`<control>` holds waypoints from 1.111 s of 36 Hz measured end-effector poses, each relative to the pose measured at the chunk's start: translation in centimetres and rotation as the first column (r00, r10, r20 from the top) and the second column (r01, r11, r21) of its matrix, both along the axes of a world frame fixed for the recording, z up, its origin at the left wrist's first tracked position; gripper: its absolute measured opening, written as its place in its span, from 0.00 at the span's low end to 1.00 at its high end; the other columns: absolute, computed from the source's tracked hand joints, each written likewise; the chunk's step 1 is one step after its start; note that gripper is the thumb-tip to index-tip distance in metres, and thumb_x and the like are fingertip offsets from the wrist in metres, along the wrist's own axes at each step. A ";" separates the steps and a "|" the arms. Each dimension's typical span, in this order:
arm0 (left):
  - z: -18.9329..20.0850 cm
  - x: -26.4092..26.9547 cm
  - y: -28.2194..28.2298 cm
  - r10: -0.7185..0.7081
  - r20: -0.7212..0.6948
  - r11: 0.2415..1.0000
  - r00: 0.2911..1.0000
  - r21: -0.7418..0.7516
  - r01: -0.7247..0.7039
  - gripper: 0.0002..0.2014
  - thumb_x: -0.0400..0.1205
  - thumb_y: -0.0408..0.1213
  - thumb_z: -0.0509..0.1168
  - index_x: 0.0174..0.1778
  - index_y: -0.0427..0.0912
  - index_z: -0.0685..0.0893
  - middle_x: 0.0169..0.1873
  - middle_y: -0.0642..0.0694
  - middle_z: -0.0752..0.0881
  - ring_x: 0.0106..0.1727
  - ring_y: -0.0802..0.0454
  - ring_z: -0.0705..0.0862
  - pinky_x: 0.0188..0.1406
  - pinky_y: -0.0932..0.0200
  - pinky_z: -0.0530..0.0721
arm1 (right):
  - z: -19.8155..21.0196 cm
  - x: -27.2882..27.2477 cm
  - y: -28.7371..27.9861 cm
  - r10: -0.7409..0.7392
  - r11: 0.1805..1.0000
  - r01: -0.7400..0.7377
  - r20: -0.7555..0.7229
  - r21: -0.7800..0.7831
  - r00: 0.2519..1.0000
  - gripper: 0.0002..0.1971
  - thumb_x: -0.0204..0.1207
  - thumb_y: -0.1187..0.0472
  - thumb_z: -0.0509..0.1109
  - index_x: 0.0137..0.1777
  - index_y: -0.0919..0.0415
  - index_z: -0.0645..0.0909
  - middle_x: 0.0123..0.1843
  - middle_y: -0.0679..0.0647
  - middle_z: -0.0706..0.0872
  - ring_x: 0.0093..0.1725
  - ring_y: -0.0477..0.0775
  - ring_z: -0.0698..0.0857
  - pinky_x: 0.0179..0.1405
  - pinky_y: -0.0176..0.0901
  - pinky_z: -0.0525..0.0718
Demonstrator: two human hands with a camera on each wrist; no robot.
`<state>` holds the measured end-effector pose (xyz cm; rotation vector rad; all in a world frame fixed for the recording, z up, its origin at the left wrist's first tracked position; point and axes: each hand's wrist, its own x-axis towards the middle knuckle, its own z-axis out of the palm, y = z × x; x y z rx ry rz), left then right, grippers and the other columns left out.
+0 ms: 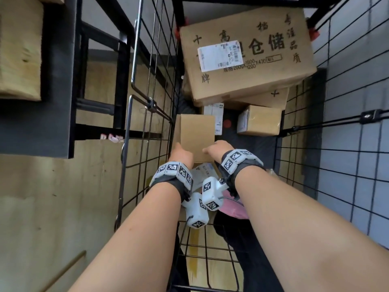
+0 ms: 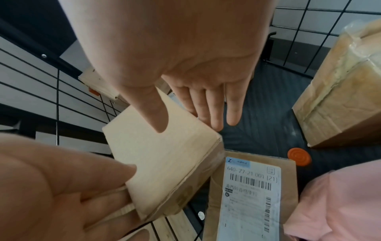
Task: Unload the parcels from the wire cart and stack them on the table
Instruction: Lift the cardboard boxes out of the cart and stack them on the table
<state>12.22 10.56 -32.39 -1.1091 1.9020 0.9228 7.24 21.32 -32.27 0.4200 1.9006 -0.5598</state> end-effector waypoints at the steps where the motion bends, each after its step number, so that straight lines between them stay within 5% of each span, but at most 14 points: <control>1: 0.2 0.0 0.0 -0.012 -0.001 1.000 1.000 -0.010 0.012 0.23 0.82 0.29 0.55 0.75 0.40 0.68 0.67 0.36 0.78 0.64 0.37 0.79 0.56 0.49 0.78 | 0.1 -0.1 0.0 0.001 1.000 -0.001 0.003 0.023 1.000 0.18 0.80 0.55 0.68 0.65 0.65 0.79 0.59 0.59 0.84 0.59 0.59 0.84 0.51 0.45 0.78; 5: 1.5 -0.4 0.0 -0.065 -0.034 0.997 0.997 -0.034 0.064 0.19 0.81 0.29 0.56 0.69 0.37 0.75 0.65 0.36 0.79 0.63 0.37 0.80 0.58 0.49 0.79 | 1.3 -0.7 0.8 0.052 0.996 -0.049 -0.037 0.076 0.998 0.17 0.80 0.57 0.65 0.64 0.67 0.79 0.49 0.59 0.83 0.44 0.58 0.80 0.43 0.45 0.74; 9: 4.2 -0.9 0.2 -0.088 -0.117 0.996 0.989 -0.027 0.086 0.20 0.82 0.34 0.57 0.71 0.43 0.78 0.65 0.38 0.80 0.60 0.38 0.81 0.58 0.49 0.81 | 3.1 -0.8 2.5 -0.094 0.995 0.095 -0.092 0.008 0.991 0.20 0.80 0.60 0.62 0.70 0.66 0.77 0.67 0.63 0.82 0.65 0.63 0.82 0.58 0.47 0.82; 12: 7.1 -1.1 0.4 -0.043 -0.179 0.999 0.983 -0.004 0.043 0.21 0.82 0.34 0.58 0.73 0.47 0.75 0.64 0.41 0.81 0.56 0.41 0.83 0.50 0.54 0.81 | 5.1 -0.9 3.0 -0.197 0.980 0.194 -0.103 -0.039 0.975 0.20 0.79 0.60 0.62 0.70 0.66 0.77 0.67 0.63 0.81 0.66 0.63 0.82 0.64 0.55 0.83; 15: 10.7 -1.0 0.7 0.006 -0.261 1.000 0.965 0.016 -0.002 0.21 0.83 0.35 0.58 0.74 0.50 0.71 0.60 0.44 0.82 0.43 0.47 0.79 0.32 0.59 0.74 | 7.6 -0.8 3.6 -0.242 0.970 0.233 -0.138 -0.076 0.961 0.11 0.78 0.60 0.63 0.58 0.60 0.77 0.61 0.61 0.82 0.60 0.62 0.84 0.62 0.56 0.84; 20: 16.2 -0.6 1.9 0.089 -0.353 0.996 0.931 0.053 -0.075 0.18 0.85 0.41 0.55 0.71 0.55 0.72 0.48 0.48 0.79 0.34 0.54 0.76 0.28 0.61 0.69 | 12.0 -0.6 4.4 -0.270 0.962 0.255 -0.209 -0.094 0.940 0.04 0.76 0.61 0.63 0.49 0.59 0.74 0.50 0.58 0.80 0.49 0.57 0.81 0.60 0.55 0.86; 25: 21.7 -0.2 2.9 0.158 -0.449 0.987 0.879 0.093 -0.130 0.16 0.83 0.33 0.52 0.60 0.54 0.79 0.36 0.48 0.79 0.29 0.52 0.74 0.25 0.60 0.69 | 17.7 -0.7 6.1 -0.270 0.962 0.245 -0.290 -0.120 0.918 0.05 0.72 0.68 0.64 0.47 0.63 0.75 0.46 0.60 0.82 0.45 0.61 0.83 0.47 0.55 0.87; 27: 23.7 0.2 3.2 0.162 -0.493 0.987 0.855 0.099 -0.130 0.16 0.81 0.31 0.54 0.56 0.53 0.80 0.37 0.48 0.82 0.30 0.53 0.75 0.25 0.61 0.70 | 20.0 -0.7 6.8 -0.325 0.944 0.286 -0.309 -0.167 0.894 0.08 0.68 0.69 0.64 0.47 0.63 0.76 0.45 0.60 0.82 0.47 0.66 0.84 0.51 0.61 0.87; 32: 27.9 0.5 3.2 0.212 -0.580 0.977 0.787 0.132 -0.166 0.14 0.79 0.35 0.63 0.61 0.50 0.78 0.50 0.50 0.86 0.40 0.56 0.81 0.33 0.65 0.75 | 27.1 0.2 7.4 -0.362 0.928 0.286 -0.397 -0.240 0.844 0.16 0.69 0.63 0.65 0.58 0.59 0.75 0.51 0.56 0.80 0.53 0.61 0.81 0.57 0.60 0.84; 36: 30.6 0.1 1.9 0.193 -0.541 0.975 0.819 0.200 -0.097 0.35 0.80 0.51 0.65 0.81 0.45 0.62 0.76 0.45 0.71 0.72 0.46 0.74 0.65 0.55 0.71 | 30.4 0.5 7.5 -0.440 0.889 0.321 -0.419 -0.326 0.794 0.22 0.63 0.58 0.67 0.60 0.57 0.74 0.51 0.57 0.80 0.52 0.62 0.83 0.55 0.63 0.86; 38: 31.6 0.2 1.2 0.196 -0.518 0.963 0.833 0.262 -0.064 0.41 0.77 0.56 0.67 0.83 0.44 0.59 0.78 0.45 0.67 0.76 0.44 0.70 0.74 0.48 0.69 | 31.7 0.7 7.1 -0.463 0.875 0.325 -0.423 -0.358 0.779 0.23 0.63 0.53 0.68 0.59 0.58 0.75 0.54 0.58 0.83 0.52 0.62 0.84 0.56 0.63 0.86; 40: 32.4 0.5 0.4 0.251 -0.470 0.919 0.846 0.390 -0.057 0.40 0.75 0.56 0.70 0.79 0.42 0.66 0.70 0.45 0.76 0.68 0.46 0.77 0.67 0.46 0.76 | 33.2 1.4 6.4 -0.467 0.872 0.320 -0.431 -0.371 0.772 0.23 0.68 0.46 0.68 0.58 0.59 0.77 0.56 0.58 0.84 0.53 0.61 0.85 0.60 0.61 0.84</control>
